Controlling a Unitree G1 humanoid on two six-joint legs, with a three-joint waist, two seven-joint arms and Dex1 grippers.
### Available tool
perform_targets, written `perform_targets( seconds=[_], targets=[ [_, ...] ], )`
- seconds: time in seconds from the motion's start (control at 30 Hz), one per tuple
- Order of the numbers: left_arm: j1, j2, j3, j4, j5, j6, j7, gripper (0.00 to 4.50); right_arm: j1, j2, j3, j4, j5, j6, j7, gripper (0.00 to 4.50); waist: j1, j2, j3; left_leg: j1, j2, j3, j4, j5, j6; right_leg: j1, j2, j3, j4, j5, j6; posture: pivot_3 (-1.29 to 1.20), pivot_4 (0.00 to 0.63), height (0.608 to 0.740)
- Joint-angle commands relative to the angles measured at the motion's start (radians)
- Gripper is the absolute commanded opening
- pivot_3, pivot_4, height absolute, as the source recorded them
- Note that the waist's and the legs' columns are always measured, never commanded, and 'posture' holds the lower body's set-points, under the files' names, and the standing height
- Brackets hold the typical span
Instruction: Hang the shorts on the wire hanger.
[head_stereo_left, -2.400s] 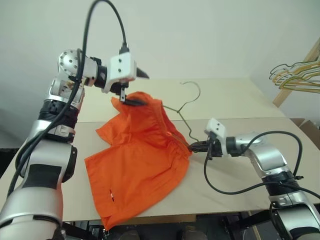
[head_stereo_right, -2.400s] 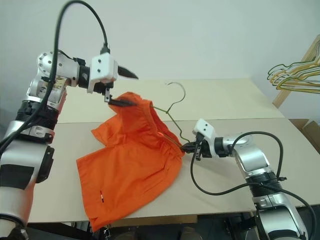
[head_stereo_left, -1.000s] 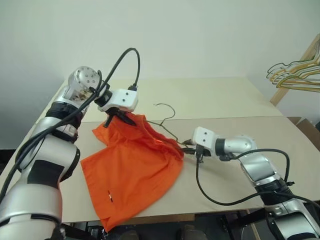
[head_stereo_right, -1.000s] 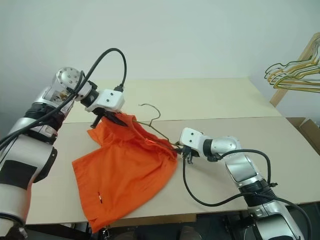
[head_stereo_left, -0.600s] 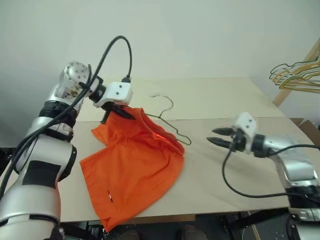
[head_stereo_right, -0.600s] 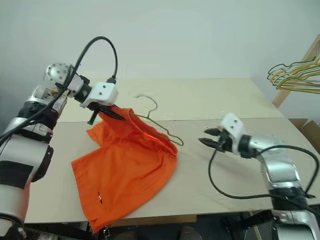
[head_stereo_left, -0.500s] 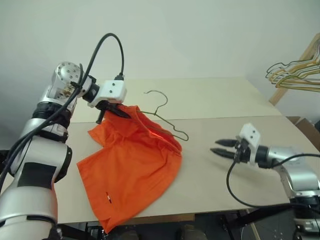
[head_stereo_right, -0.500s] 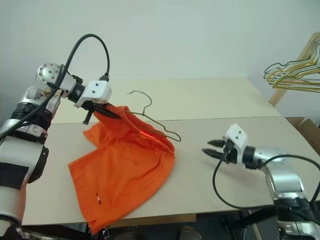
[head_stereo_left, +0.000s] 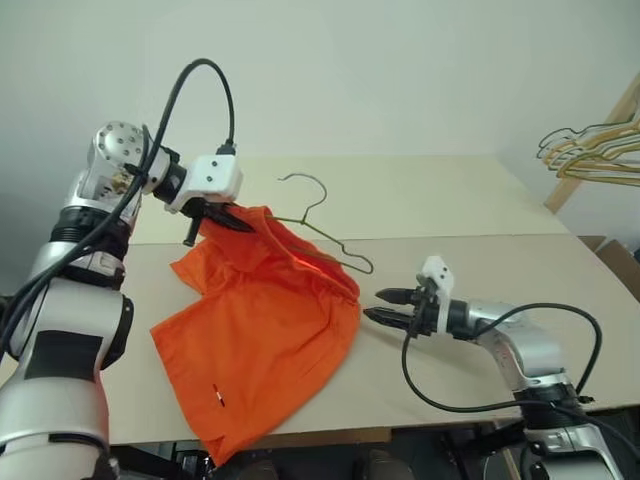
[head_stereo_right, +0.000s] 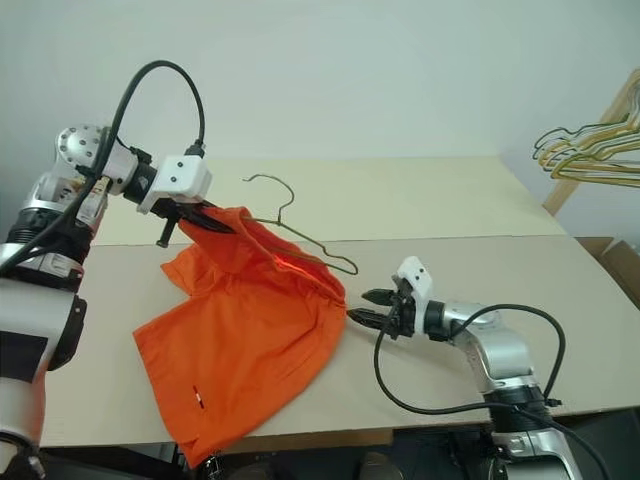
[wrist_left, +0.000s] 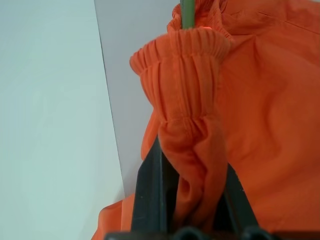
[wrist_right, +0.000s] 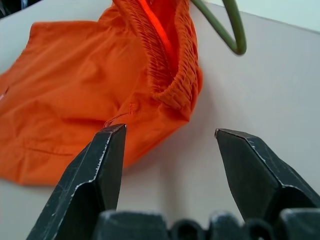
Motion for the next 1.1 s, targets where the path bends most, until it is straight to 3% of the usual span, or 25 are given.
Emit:
perform_targets(
  seconds=[0.03,0.37,0.53,0.63,0.9,1.1],
  targets=[
    [-0.01,0.006,0.037,-0.035,-0.015,0.009,-0.004,0.0,-0.031,0.013,0.014,0.002,0.019,0.016,0.006,3.35,0.001,0.0,0.0,0.0,0.0,0.0,0.0,0.0,0.0,0.0,0.0,0.0,0.0,0.0,0.0,0.07,0.0,0.74],
    [0.008,0.007,0.053,-0.047,-0.008,0.013,-0.004,0.0,-0.126,0.134,0.028,0.188,-0.025,-0.032,-0.1,3.35,-0.008,0.0,0.0,0.0,0.0,0.0,0.001,0.0,0.0,-0.001,0.0,0.001,0.006,0.0,0.0,0.09,0.0,0.74],
    [0.014,0.012,0.058,-0.051,-0.011,0.018,-0.004,0.0,-0.141,0.14,0.026,0.233,-0.02,-0.044,-0.093,3.35,-0.004,0.0,0.0,0.0,0.0,0.0,0.001,0.0,0.0,-0.001,0.0,0.001,0.006,0.0,0.0,0.09,0.0,0.74],
    [0.016,0.01,0.062,-0.053,-0.01,0.021,-0.004,0.0,-0.136,0.147,0.027,0.23,-0.006,-0.048,-0.08,2.78,-0.006,0.0,0.0,0.0,0.0,0.0,0.001,0.0,0.0,-0.001,0.0,0.001,0.006,0.0,0.001,0.09,0.0,0.74],
    [0.023,0.004,0.074,-0.042,0.004,0.017,-0.004,0.0,-0.143,0.169,0.004,0.232,0.007,-0.022,-0.119,0.02,-0.007,0.0,0.0,0.0,0.0,0.0,0.001,0.0,0.0,-0.001,0.0,0.001,0.007,0.0,0.001,0.09,0.0,0.74],
    [0.06,0.047,0.077,-0.069,-0.027,0.007,-0.004,0.0,-0.117,0.109,-0.064,0.167,0.056,0.014,-0.095,0.02,-0.007,0.0,0.0,0.0,0.0,0.0,0.001,0.0,0.0,-0.001,0.0,0.001,0.007,0.0,0.001,0.08,0.0,0.74]
  ],
)
